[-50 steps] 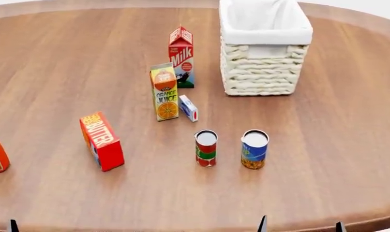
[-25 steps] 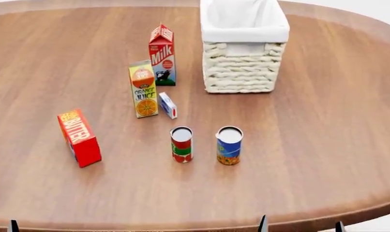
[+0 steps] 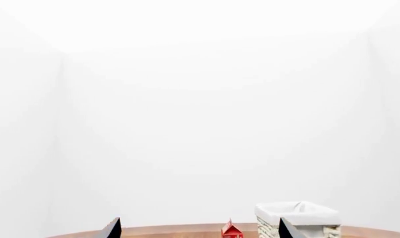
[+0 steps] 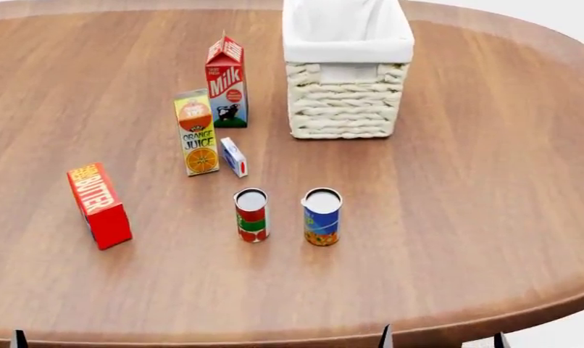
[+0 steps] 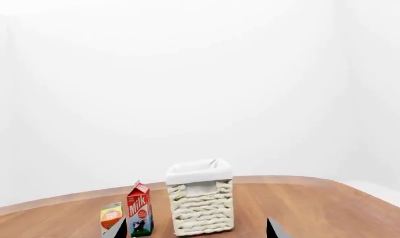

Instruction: Pick up the alphabet soup, and put it in the basket.

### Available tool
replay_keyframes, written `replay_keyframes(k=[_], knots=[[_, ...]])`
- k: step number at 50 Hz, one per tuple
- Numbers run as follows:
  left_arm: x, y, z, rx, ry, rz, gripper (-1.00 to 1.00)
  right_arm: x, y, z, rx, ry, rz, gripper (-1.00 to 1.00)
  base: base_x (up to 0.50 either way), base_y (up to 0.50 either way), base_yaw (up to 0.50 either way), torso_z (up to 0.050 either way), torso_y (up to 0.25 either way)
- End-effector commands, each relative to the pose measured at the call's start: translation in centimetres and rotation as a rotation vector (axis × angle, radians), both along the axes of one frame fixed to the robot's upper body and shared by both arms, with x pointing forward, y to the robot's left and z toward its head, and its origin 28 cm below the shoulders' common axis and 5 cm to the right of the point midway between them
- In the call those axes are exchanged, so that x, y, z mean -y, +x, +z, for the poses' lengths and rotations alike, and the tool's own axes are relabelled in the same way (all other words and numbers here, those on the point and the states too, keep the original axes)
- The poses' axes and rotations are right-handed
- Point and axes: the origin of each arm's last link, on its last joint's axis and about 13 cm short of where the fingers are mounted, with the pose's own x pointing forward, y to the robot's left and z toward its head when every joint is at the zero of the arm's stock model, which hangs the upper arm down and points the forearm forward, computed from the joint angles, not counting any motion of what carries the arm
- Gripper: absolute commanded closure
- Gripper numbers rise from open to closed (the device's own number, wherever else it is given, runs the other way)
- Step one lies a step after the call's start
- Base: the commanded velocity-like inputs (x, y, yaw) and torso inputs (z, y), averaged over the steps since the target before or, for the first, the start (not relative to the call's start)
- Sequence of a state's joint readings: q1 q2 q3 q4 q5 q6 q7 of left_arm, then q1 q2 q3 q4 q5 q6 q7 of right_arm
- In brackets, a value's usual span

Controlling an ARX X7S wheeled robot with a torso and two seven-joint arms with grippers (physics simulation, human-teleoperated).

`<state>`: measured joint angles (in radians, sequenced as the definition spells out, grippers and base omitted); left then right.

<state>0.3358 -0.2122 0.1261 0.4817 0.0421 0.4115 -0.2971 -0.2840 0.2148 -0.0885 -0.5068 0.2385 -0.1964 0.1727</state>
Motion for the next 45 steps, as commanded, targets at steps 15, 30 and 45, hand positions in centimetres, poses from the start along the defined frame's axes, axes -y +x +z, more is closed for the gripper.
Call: replay_keyframes(k=[15, 30, 45], knots=[[-0.04, -0.04, 0.01, 0.003, -0.001, 0.001, -1.00, -0.21, -0.05, -0.03, 0.000, -0.011, 0.016, -1.00, 0.00, 0.00, 0.00, 0.000, 0.000], [-0.02, 0.03, -0.05, 0.002, -0.001, 0.000, -1.00, -0.27, -0.06, -0.04, 0.008, -0.012, 0.020, -1.00, 0.04, 0.00, 0.00, 0.000, 0.000], [0.07, -0.16, 0.07, 0.004, 0.000, 0.003, -1.00, -0.06, -0.32, 0.10, 0.016, 0.048, 0.055, -1.00, 0.16, -0.04, 0.00, 0.000, 0.000]])
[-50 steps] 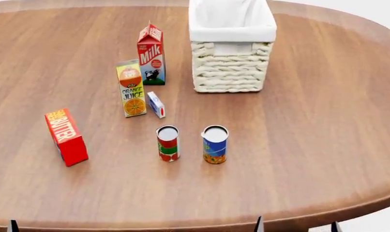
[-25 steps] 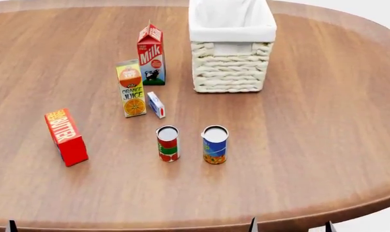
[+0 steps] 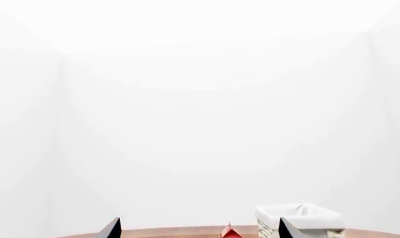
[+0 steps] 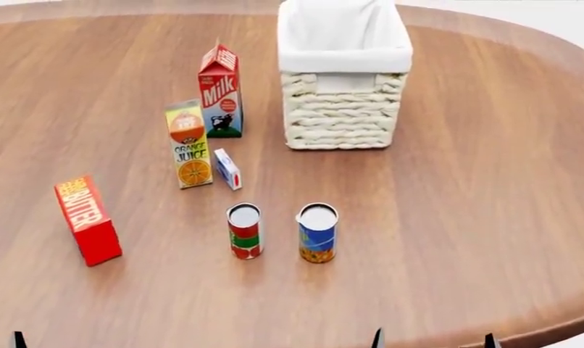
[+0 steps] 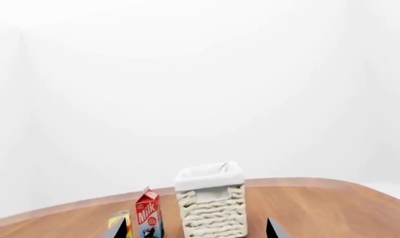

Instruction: Pick up the alphabet soup, and put it in the basket.

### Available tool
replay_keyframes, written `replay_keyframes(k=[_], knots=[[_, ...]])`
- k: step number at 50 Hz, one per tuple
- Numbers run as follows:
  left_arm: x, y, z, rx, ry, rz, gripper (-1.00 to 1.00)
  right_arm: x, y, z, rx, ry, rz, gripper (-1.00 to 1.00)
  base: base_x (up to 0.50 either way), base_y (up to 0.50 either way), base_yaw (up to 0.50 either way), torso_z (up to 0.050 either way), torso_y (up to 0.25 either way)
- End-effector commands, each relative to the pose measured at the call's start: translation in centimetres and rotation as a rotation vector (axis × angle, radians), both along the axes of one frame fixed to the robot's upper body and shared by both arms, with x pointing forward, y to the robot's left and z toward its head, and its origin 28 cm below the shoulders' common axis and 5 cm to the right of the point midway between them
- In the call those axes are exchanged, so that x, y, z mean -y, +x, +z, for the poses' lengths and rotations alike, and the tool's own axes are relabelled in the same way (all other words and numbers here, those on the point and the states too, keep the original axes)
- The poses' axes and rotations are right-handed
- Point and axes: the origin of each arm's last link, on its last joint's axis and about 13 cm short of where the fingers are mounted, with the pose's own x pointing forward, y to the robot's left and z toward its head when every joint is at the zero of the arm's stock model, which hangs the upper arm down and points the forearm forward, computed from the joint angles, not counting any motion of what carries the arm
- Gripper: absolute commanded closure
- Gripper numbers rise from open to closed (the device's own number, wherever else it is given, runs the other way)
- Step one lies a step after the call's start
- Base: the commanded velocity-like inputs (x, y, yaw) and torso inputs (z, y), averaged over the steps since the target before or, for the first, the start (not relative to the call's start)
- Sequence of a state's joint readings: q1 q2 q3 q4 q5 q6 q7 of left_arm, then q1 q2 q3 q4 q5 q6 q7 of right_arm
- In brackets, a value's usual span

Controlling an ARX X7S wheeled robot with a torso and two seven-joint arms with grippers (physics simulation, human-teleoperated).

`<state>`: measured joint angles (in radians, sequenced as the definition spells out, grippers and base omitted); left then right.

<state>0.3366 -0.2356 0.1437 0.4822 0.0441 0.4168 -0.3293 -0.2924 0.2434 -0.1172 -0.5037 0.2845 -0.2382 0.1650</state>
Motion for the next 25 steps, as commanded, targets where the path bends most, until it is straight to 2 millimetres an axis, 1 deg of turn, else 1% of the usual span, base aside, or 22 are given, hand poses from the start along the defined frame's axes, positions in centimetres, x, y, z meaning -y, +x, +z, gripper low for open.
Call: replay_keyframes(k=[1, 13, 25], knots=[[0.08, -0.09, 0.09, 0.000, 0.001, 0.000, -1.00, 0.04, -0.04, 0.06, 0.000, 0.016, 0.007, -1.00, 0.21, -0.04, 0.00, 0.000, 0.000], [0.04, -0.11, 0.21, 0.003, -0.001, 0.003, -1.00, 0.04, -0.01, 0.03, 0.001, 0.021, 0.010, -1.00, 0.18, -0.04, 0.00, 0.000, 0.000], [0.06, -0.14, 0.23, 0.006, 0.000, 0.002, -1.00, -0.01, -0.05, 0.01, 0.001, 0.018, 0.019, -1.00, 0.01, 0.00, 0.00, 0.000, 0.000]])
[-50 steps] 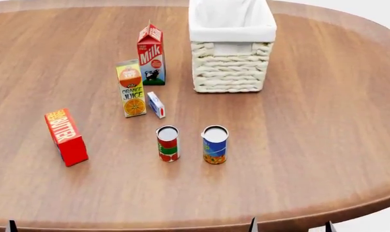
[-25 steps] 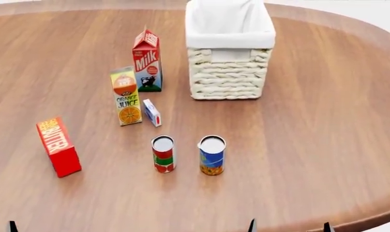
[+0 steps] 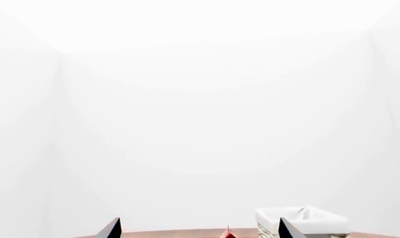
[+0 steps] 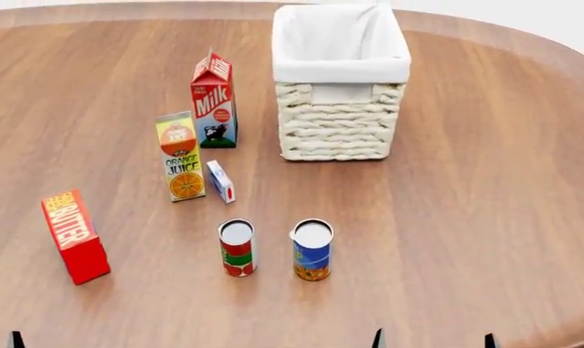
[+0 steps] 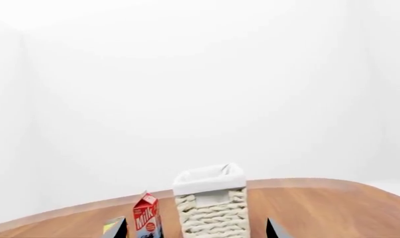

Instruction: Pick up the alphabet soup, and put it in the basket.

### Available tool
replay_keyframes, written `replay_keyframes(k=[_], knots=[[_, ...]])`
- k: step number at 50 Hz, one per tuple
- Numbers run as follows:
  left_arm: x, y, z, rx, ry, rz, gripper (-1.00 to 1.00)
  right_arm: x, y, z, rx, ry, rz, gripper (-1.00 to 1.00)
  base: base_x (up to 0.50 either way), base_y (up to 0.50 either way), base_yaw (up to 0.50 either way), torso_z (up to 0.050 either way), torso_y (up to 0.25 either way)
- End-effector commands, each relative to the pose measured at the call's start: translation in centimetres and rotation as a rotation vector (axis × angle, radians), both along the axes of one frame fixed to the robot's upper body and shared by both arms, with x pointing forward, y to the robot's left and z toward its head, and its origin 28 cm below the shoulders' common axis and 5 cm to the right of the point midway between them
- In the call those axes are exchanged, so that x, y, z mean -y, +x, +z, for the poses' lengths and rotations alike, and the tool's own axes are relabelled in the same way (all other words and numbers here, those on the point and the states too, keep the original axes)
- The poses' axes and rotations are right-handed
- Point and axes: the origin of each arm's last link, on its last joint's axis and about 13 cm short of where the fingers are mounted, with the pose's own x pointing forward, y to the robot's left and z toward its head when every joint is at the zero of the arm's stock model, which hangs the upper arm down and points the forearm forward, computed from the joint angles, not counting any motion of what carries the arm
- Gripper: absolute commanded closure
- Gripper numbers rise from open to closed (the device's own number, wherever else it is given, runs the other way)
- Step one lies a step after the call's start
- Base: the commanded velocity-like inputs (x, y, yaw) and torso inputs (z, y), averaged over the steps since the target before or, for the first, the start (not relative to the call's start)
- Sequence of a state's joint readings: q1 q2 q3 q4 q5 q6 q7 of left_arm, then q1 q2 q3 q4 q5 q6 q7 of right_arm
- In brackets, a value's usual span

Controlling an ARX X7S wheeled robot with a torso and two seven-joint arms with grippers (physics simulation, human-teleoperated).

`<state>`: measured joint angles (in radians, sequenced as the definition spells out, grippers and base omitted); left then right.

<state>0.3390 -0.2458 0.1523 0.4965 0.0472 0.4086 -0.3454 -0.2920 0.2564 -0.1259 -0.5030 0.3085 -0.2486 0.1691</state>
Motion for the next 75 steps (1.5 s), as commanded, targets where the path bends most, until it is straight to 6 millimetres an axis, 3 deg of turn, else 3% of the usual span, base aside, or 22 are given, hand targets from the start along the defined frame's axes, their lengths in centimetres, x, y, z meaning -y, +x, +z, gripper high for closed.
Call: replay_keyframes(k=[1, 75], knots=[[0.00, -0.06, 0.05, 0.003, 0.000, 0.001, -1.00, -0.02, 0.01, -0.06, 0.000, 0.000, 0.005, -1.00, 0.02, 0.00, 0.00, 0.000, 0.000], [0.00, -0.05, -0.04, 0.005, 0.002, 0.003, -1.00, -0.14, -0.11, -0.19, 0.010, -0.007, 0.034, -1.00, 0.09, -0.05, 0.00, 0.000, 0.000]])
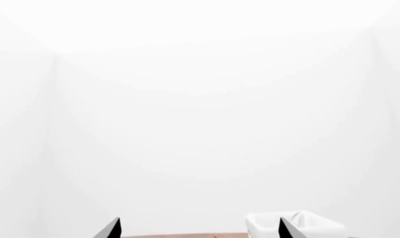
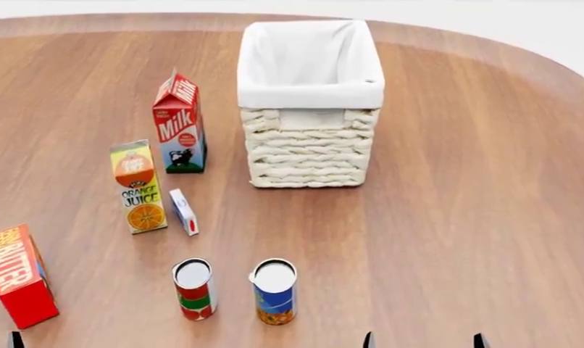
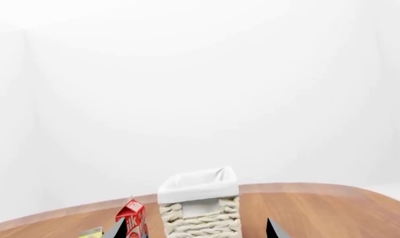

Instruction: Pick up the alphabet soup, and put it in the basket.

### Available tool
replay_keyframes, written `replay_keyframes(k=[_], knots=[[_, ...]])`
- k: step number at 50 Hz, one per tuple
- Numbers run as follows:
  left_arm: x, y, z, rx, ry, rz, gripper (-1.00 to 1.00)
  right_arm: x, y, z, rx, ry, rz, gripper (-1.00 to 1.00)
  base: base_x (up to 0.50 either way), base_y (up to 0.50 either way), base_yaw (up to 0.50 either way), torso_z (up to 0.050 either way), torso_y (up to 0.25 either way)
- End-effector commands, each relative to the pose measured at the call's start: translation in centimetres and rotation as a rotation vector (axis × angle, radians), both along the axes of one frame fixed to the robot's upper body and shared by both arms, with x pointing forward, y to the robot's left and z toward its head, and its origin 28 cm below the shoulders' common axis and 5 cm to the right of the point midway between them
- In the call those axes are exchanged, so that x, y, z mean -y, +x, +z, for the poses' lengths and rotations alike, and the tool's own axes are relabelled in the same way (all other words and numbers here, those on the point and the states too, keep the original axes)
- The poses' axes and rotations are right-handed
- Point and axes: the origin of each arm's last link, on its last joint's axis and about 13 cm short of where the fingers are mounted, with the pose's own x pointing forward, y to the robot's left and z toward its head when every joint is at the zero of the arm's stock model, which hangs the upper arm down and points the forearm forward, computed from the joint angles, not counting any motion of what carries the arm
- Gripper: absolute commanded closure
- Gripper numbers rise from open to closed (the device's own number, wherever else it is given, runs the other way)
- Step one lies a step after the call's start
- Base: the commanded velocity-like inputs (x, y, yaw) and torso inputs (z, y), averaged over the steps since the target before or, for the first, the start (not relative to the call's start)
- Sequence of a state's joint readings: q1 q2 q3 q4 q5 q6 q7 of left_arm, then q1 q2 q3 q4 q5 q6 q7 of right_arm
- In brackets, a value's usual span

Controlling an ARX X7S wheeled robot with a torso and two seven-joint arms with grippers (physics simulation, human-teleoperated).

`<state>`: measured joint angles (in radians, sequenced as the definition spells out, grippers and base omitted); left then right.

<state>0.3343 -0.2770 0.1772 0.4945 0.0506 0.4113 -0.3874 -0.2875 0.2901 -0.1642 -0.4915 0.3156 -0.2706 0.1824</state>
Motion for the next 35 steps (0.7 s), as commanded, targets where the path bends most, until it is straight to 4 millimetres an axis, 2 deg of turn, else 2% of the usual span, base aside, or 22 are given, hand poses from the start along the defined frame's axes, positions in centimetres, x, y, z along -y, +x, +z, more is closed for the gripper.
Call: replay_keyframes(k=[1, 15, 35], knots=[[-0.02, -0.03, 0.00, 0.002, -0.001, 0.001, -1.00, 0.02, -0.07, -0.07, 0.012, -0.003, 0.007, -1.00, 0.23, 0.00, 0.00, 0.000, 0.000], [0.00, -0.05, 0.02, 0.000, 0.001, 0.000, -1.00, 0.05, -0.03, 0.06, 0.005, 0.007, 0.004, -1.00, 0.28, 0.00, 0.00, 0.000, 0.000], [-0.03, 0.01, 0.05, 0.001, 0.000, 0.001, -1.00, 0.06, -0.02, 0.08, 0.009, 0.013, 0.012, -1.00, 0.05, -0.08, 0.00, 0.000, 0.000]])
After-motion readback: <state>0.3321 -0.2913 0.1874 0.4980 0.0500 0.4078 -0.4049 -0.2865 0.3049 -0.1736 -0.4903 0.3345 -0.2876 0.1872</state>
